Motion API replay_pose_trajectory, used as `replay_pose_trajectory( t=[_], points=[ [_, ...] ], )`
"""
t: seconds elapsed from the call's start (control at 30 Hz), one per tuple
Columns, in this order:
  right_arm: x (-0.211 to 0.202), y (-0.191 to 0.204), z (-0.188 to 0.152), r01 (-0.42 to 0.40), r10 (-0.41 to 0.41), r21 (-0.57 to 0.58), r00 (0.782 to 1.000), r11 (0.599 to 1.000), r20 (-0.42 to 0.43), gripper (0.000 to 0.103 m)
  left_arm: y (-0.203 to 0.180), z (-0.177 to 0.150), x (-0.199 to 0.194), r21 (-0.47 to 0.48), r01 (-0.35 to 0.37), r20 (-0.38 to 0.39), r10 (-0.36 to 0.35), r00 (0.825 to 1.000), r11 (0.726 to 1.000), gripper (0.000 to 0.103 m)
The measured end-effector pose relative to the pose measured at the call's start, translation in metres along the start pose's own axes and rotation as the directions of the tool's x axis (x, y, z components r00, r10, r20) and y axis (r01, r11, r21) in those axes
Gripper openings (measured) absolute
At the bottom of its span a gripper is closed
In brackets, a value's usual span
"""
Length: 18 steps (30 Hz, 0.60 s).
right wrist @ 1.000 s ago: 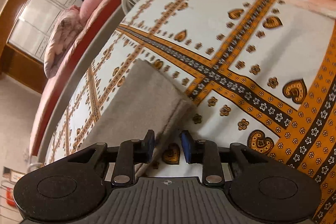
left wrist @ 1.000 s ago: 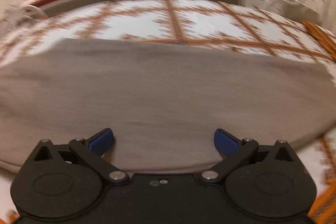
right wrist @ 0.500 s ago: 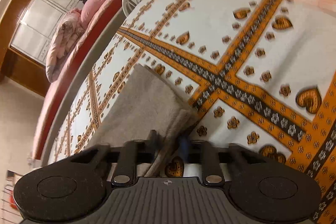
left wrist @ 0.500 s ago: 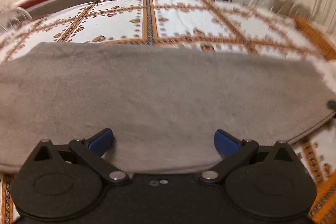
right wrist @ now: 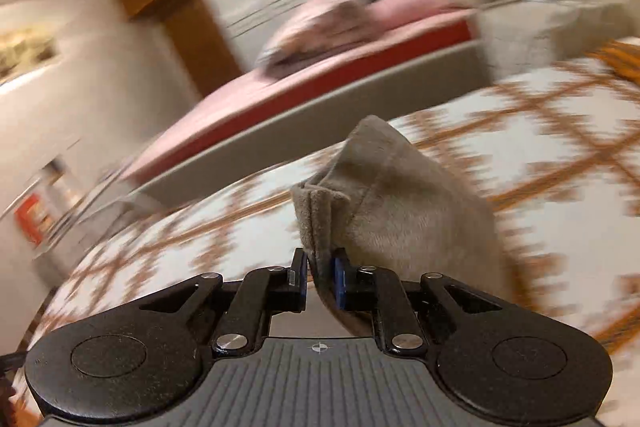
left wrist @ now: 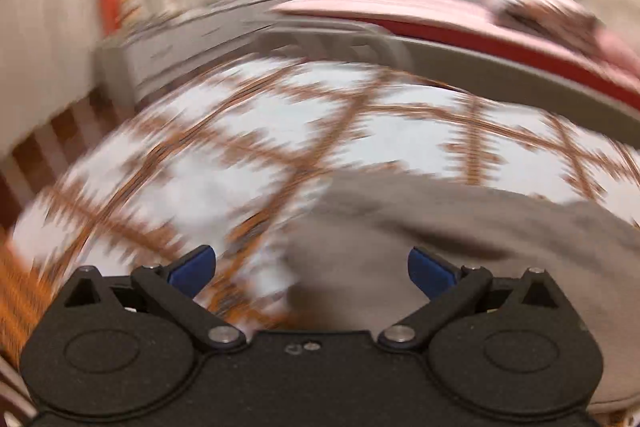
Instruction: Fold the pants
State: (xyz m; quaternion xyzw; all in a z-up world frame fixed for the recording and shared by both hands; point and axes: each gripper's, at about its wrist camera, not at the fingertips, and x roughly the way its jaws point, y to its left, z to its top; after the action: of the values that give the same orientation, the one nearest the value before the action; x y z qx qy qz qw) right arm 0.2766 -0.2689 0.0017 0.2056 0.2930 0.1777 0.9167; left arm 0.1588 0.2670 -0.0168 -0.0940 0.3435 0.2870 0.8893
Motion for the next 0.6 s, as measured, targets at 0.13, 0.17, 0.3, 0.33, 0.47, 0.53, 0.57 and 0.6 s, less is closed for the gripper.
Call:
replay_pose_trajectory(
  t=[0.13,0.17,0.3,0.33,0.47,0.53,0.57,0.6],
  points=[
    [0.052,0.095,-0.066,-0.127,0.112,-0.134,0.988,0.983,-0.109,0.015,0.038,-0.002,0.015,-0.133,0.061,-0.117,-0.077,0.99,0.989,0.097],
    [0.069,0.112,-0.089,-0.17,0.138,-0.161,0.971,0.972,-0.195,0.022,0.041,-0.001,0.014,-0.14,0.067,-0.109,-0.083,0.991,0.988,0.097],
    [0.072,0.149,-0.146,-0.253,0.181,-0.258,0.944,0.932,-0.275,0.022,0.04,-0.004,0.012,-0.103,0.109,-0.119,-0.121,0.986,0.989,0.097],
    [0.07,0.147,-0.146,-0.246,0.179,-0.237,0.945,0.94,-0.273,0.022,0.042,-0.004,0.017,-0.097,0.133,-0.127,-0.145,0.981,0.986,0.097],
    [0.068,0.132,-0.132,-0.172,0.138,-0.191,0.974,0.966,-0.18,0.022,0.038,-0.008,0.031,-0.12,0.219,-0.17,-0.237,0.957,0.968,0.097],
    [0.082,0.13,-0.127,-0.133,0.105,-0.151,0.979,0.98,-0.176,0.022,0.035,-0.011,0.039,-0.16,0.235,-0.199,-0.264,0.944,0.959,0.097],
    [0.092,0.128,-0.126,-0.106,0.074,-0.144,0.975,0.984,-0.21,0.022,0.035,-0.012,0.043,-0.183,0.245,-0.21,-0.281,0.936,0.952,0.097],
    [0.109,0.124,-0.13,-0.094,0.057,-0.121,0.958,0.988,-0.281,0.022,0.034,-0.013,0.047,-0.212,0.257,-0.217,-0.302,0.928,0.943,0.096]
  ],
)
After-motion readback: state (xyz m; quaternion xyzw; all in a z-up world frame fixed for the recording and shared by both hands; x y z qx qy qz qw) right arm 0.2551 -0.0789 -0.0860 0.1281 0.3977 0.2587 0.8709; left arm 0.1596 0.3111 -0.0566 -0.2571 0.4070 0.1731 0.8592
